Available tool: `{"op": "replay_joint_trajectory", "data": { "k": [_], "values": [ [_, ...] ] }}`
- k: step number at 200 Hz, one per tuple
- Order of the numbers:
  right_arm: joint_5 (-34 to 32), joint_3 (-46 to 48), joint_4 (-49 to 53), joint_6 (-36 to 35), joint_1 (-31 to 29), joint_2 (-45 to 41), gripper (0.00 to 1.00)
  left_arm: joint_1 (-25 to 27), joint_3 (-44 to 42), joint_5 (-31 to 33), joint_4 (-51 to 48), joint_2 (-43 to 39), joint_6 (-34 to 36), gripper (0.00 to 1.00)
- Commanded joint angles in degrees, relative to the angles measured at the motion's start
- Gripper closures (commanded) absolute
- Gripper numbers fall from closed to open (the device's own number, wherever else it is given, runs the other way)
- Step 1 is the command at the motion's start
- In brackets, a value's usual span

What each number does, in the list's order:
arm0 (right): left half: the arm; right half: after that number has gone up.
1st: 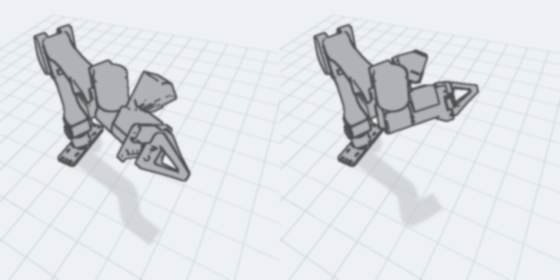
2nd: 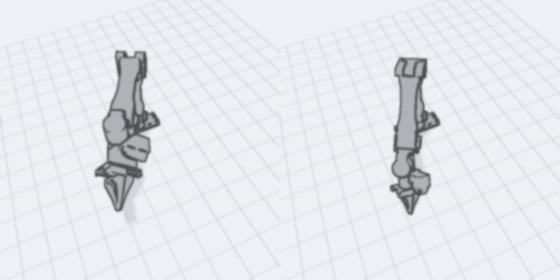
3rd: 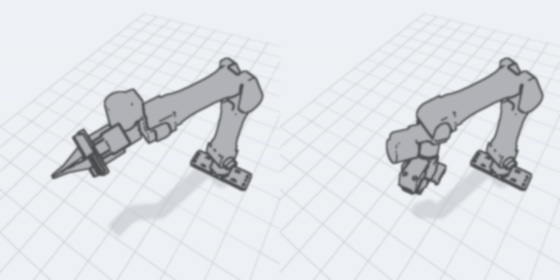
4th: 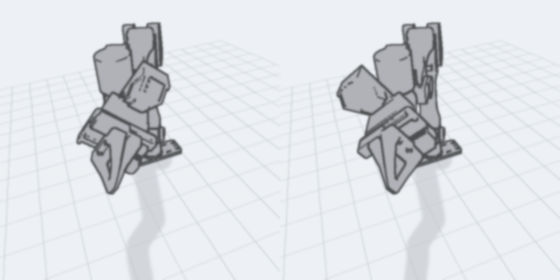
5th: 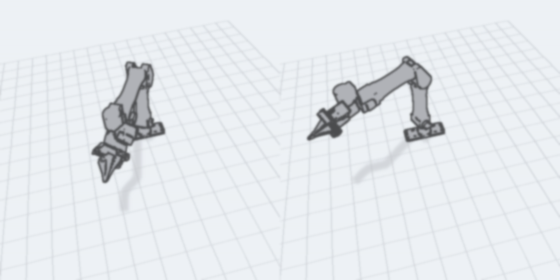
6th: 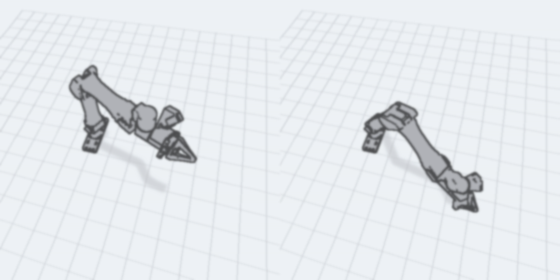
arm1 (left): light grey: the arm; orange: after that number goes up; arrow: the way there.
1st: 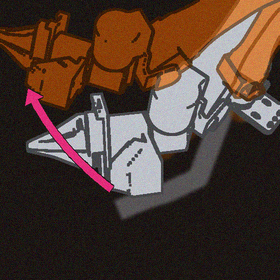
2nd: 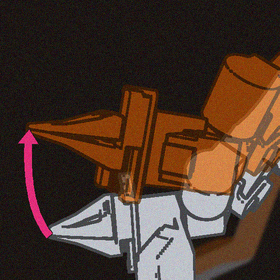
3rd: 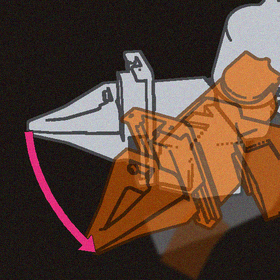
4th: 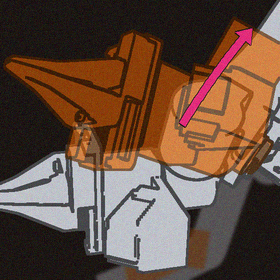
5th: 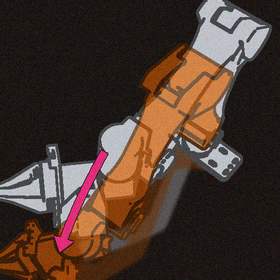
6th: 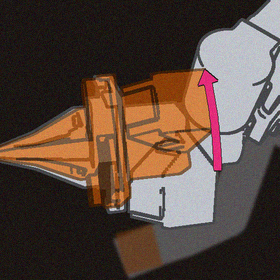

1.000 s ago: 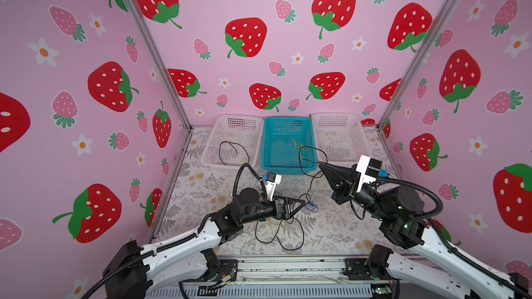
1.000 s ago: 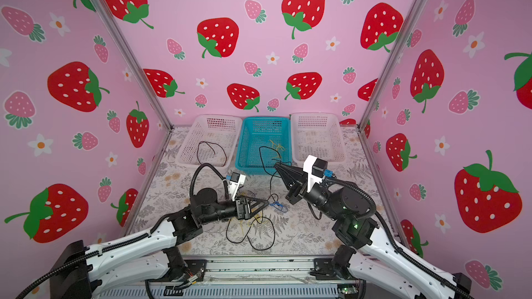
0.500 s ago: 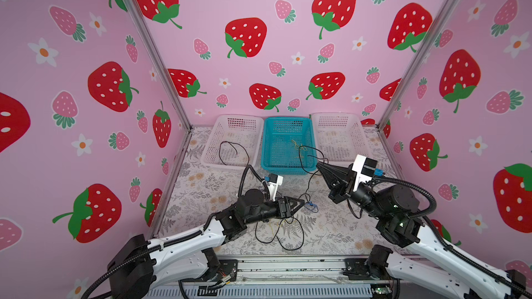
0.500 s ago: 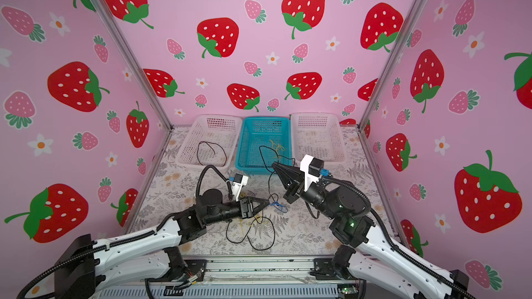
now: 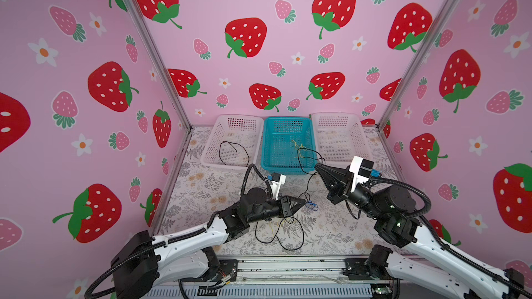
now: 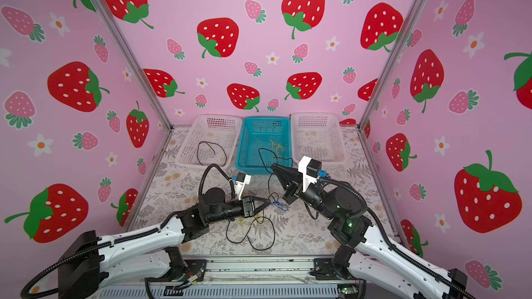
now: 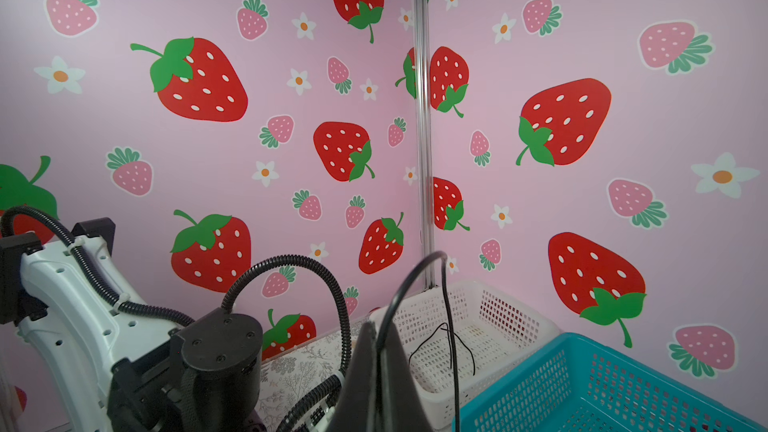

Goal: Untangle the cables
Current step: 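Grasp the blue cable with the left gripper and lift it from the tangle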

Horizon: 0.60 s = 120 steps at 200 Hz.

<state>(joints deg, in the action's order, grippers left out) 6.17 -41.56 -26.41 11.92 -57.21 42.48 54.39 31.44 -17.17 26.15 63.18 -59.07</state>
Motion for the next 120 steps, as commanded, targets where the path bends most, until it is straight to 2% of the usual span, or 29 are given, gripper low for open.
{"op": "replay_joint_trajectory", "data": {
  "k": [1, 32, 49, 74, 81, 120],
  "values": [
    [-0.9, 0.47, -2.89, 0.03, 0.08, -0.2, 1.0, 0.28, 2.48, -0.98, 2.48, 0.25, -0.73, 0.69],
    [-0.73, 0.66, -3.37, 0.2, 0.06, 0.04, 1.0, 0.36, 2.39, -1.2, 2.52, 0.41, -0.56, 0.73],
    [-0.88, 0.94, -3.56, 0.21, 0.09, 0.06, 1.0, 0.43, 2.31, -1.07, 2.42, -0.02, -0.27, 0.78],
    [-0.94, 0.63, -3.23, 0.21, 0.04, -0.03, 1.0, 0.36, 2.4, -0.32, 0.74, -0.76, 0.92, 0.9],
    [-1.15, 0.54, -2.9, 0.04, 0.09, -0.2, 1.0, 0.3, 2.57, -0.32, -0.28, -0.92, 1.29, 1.0],
    [-6.81, 0.32, 0.52, -1.68, 0.16, -1.6, 1.0, -0.41, 2.83, 0.35, -8.64, -6.24, 4.98, 1.0]
  ]
}}
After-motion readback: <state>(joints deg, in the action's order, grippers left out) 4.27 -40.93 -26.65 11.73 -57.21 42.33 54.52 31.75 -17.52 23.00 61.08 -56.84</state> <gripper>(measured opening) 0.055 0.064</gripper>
